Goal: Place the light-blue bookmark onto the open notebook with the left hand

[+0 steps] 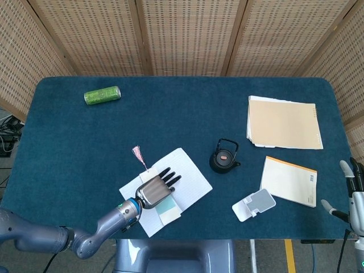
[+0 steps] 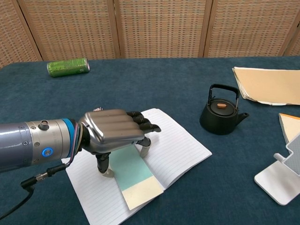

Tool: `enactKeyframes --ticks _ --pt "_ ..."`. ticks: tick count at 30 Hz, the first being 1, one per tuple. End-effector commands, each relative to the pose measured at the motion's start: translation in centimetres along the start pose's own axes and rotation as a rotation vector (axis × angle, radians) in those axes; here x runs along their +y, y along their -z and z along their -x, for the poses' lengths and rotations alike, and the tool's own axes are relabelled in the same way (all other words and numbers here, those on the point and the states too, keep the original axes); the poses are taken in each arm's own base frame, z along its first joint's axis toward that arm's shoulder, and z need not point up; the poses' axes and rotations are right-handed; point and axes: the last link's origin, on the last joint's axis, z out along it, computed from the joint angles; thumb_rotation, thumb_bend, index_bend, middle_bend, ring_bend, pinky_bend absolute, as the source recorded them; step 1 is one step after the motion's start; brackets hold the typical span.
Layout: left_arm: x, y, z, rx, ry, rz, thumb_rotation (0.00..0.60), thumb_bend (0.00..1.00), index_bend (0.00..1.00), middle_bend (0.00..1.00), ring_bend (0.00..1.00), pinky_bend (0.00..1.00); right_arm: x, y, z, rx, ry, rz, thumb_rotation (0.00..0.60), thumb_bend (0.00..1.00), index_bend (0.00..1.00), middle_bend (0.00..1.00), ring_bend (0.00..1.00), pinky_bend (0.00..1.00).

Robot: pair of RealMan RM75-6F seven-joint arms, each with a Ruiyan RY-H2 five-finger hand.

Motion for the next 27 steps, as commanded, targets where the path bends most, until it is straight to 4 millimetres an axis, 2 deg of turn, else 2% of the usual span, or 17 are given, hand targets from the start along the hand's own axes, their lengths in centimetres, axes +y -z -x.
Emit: enactKeyframes --ticks 1,3,5,7,10,16,19,25,27 --pt "0.06 -0.04 -0.01 -0.001 0.005 0.0 0.6 0.36 0.74 0.0 0.0 0.0 0.0 0.02 -0.01 0.0 0.0 0.0 0.6 0.11 0.05 0.0 0.0 0.0" --pt "0.04 -0.04 0.02 -0.002 -0.001 -0.001 0.6 0.36 0.72 0.0 0.0 0.0 -0.01 0.02 -0.07 0.004 0.0 0.0 0.6 0.11 0.05 0.0 0.0 0.0" --pt "-0.04 0.01 0.1 -0.007 -0.007 -0.003 0.6 0.36 0.66 0.0 0.0 0.0 0.0 0.03 -0.11 0.005 -0.001 0.001 0.6 0.11 0.05 0.0 0.0 0.0" --pt "-0.16 0.08 0.17 -0.017 -0.01 -0.003 0.6 0.36 0.49 0.0 0.0 0.0 -0.01 0.03 -0.13 0.006 -0.001 0.0 0.6 0.11 0.05 0.0 0.0 0.0" --pt "-0.31 0.2 0.14 -0.025 -0.008 0.0 0.6 0.36 0.32 0.0 0.0 0.0 -0.05 0.05 -0.13 0.007 0.0 -0.002 0.6 0.11 0.05 0.0 0.0 0.0" --pt "-0.53 0.54 0.1 -0.032 0.0 0.005 0.6 0.36 0.1 0.0 0.0 0.0 -0.08 0.05 -0.11 0.006 0.0 -0.002 0.6 0.11 0.05 0.0 0.0 0.0" --pt "-0.58 0.64 0.16 -0.033 0.005 0.006 0.6 0.35 0.03 0.0 0.0 0.0 -0.08 0.08 -0.1 0.005 0.0 -0.001 0.6 0.11 0.05 0.0 0.0 0.0" --pt "-0.83 0.86 -0.11 -0.025 0.035 0.009 0.6 0.34 0.0 0.0 0.0 0.0 -0.07 0.06 -0.14 0.008 0.001 -0.001 0.6 0.11 0.05 0.0 0.0 0.0" --pt "-0.94 0.94 -0.12 -0.027 0.033 0.014 0.6 0.3 0.0 0.0 0.0 0.0 -0.08 0.07 -0.12 0.006 0.001 -0.002 0.6 0.11 0.05 0.0 0.0 0.0"
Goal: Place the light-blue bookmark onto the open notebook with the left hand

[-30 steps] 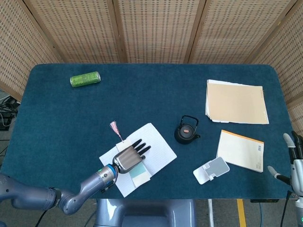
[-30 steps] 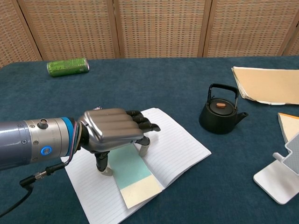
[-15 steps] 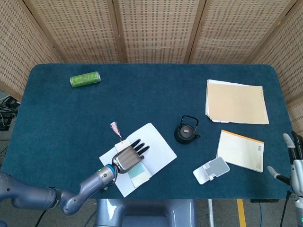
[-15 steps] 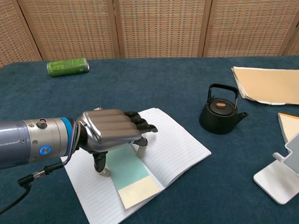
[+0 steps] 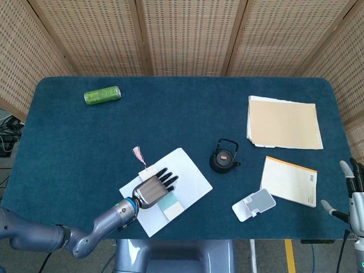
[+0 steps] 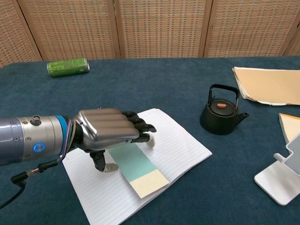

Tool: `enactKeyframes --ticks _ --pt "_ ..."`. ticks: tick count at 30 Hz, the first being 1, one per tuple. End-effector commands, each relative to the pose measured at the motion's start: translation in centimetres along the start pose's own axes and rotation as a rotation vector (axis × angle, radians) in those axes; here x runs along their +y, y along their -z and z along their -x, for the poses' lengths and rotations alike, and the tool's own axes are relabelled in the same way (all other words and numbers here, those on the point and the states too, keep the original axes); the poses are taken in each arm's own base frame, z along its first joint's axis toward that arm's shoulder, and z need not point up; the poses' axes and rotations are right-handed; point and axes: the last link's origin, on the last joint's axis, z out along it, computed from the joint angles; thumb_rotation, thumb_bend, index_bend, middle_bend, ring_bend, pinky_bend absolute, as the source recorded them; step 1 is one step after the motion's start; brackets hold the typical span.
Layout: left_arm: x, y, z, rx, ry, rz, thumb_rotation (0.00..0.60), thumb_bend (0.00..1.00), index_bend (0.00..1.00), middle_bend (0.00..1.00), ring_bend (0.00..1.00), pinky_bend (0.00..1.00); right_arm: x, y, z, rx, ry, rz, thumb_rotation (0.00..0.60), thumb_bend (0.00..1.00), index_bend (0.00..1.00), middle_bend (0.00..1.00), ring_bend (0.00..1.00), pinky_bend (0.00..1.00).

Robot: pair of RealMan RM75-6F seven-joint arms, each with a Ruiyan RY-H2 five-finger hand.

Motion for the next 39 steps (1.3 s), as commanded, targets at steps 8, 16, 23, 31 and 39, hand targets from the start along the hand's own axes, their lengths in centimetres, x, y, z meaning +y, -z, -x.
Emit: enactKeyframes --ticks 8,16,23,31,39 --pt "-0.8 0.5 0.2 -0.022 -0.01 0.007 0.6 0.09 0.0 0.0 0.0 0.0 -0.1 0.0 0.0 0.003 0.0 -0.002 0.6 0.11 0.05 0.0 0.0 0.0" --pt "-1.0 1.7 -0.5 0.004 0.09 0.031 0.6 0.18 0.1 0.0 0.0 0.0 0.0 0.0 -0.2 0.008 -0.003 0.0 0.6 0.11 0.05 0.0 0.0 0.0" --pt "-1.6 2.3 -0.3 -0.028 0.101 0.091 0.6 0.79 0.17 0.0 0.0 0.08 -0.2 0.0 -0.2 0.007 -0.003 -0.007 0.6 0.11 0.05 0.0 0.0 0.0" --pt "-2.2 2.8 0.4 -0.074 0.077 0.103 0.6 1.0 0.24 0.0 0.0 0.12 -0.2 0.1 -0.2 0.009 -0.005 -0.008 0.6 0.11 0.05 0.0 0.0 0.0" --pt "-2.5 2.6 0.8 -0.082 0.09 0.089 0.6 1.0 0.26 0.0 0.0 0.13 -0.3 0.1 -0.1 0.004 -0.005 -0.011 0.6 0.11 0.05 0.0 0.0 0.0"
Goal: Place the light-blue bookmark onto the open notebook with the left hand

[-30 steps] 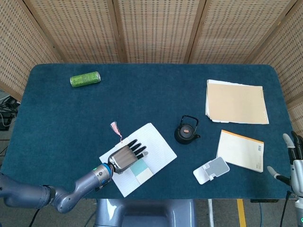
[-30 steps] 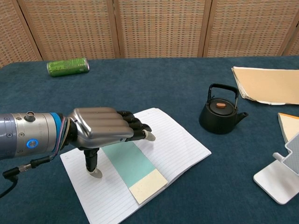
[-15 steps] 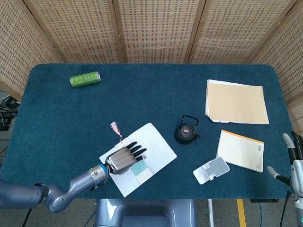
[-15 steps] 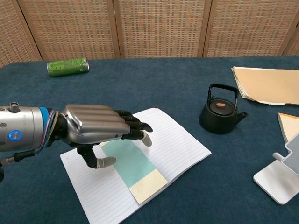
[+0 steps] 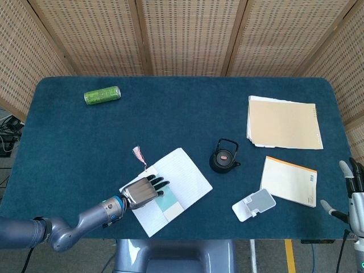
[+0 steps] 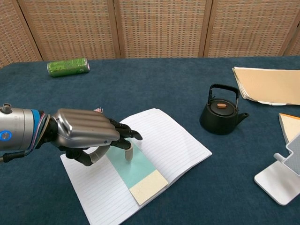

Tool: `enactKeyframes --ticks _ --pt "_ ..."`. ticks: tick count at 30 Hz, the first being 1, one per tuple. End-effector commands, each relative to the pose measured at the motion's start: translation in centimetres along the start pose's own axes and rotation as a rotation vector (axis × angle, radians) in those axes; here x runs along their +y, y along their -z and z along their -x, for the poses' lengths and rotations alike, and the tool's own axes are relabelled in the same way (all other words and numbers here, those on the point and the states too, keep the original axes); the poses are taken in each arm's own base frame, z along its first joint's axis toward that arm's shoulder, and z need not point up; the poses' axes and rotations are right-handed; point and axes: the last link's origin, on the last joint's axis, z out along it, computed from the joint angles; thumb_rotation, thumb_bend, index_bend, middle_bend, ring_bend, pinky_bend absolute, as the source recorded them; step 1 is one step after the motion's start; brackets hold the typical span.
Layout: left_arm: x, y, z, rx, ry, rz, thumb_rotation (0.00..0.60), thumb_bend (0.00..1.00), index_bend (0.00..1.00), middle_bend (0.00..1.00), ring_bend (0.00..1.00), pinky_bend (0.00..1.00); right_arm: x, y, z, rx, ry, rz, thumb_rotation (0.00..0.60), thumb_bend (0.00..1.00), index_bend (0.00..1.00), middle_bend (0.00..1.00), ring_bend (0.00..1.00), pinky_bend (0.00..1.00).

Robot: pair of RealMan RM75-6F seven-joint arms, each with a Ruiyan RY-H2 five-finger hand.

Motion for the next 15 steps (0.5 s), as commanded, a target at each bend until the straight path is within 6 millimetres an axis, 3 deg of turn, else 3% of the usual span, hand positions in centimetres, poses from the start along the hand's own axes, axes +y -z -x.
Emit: enactKeyframes --ticks 1,15 --pt "0.02 -0.09 0.04 0.004 0.005 -0.001 0.6 1.0 0.25 0.0 0.0 0.13 -0.01 0.0 0.0 0.0 0.0 0.0 0.6 0.11 0.05 0.0 0.0 0.0" --pt "0.45 -0.64 0.65 0.002 -0.034 -0.002 0.6 1.0 0.22 0.0 0.0 0.13 0.08 0.01 -0.07 0.002 0.003 0.003 0.6 0.11 0.05 0.0 0.0 0.0"
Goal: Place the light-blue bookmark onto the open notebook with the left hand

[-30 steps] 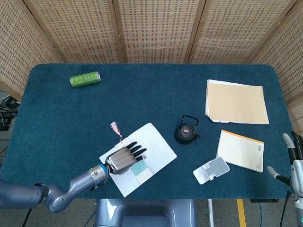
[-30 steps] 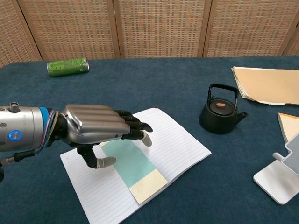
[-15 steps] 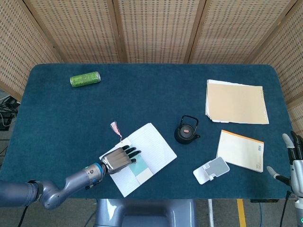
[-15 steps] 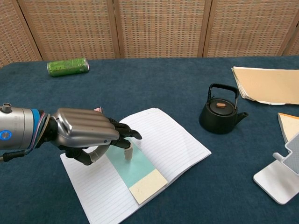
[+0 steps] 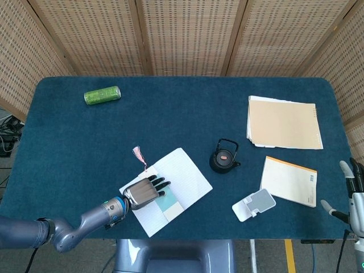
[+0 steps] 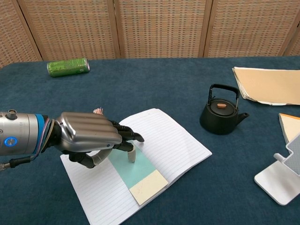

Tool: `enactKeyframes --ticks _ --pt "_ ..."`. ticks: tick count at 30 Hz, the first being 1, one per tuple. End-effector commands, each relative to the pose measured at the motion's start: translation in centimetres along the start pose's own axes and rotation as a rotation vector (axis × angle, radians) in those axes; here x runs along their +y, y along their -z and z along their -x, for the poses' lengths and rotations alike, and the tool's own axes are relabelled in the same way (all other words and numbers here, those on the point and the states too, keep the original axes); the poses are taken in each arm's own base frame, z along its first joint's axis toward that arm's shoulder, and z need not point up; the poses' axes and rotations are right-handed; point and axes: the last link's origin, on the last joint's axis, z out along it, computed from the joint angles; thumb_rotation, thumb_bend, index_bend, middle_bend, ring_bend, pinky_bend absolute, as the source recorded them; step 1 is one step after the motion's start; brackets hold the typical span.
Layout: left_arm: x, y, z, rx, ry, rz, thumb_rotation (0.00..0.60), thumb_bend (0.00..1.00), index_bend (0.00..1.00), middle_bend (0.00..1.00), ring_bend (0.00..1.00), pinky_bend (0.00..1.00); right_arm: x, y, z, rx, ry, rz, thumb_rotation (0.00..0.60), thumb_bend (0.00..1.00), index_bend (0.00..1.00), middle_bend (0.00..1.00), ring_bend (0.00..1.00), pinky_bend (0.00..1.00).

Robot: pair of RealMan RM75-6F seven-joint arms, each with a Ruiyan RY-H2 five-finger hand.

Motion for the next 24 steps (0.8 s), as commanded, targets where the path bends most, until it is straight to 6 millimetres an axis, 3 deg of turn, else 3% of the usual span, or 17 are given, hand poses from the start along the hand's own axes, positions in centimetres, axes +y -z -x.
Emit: enactKeyframes --ticks 1,24 --pt "0.14 -0.03 0.24 -0.008 0.001 0.0 0.6 1.0 0.22 0.0 0.0 0.13 0.0 -0.02 0.01 0.0 0.001 0.0 0.6 0.11 0.05 0.0 0.0 0.0" --pt "0.05 -0.01 0.87 -0.024 -0.025 -0.005 0.6 1.0 0.23 0.0 0.0 0.13 -0.22 0.05 0.1 0.001 0.008 -0.007 0.6 0.11 0.05 0.0 0.0 0.0"
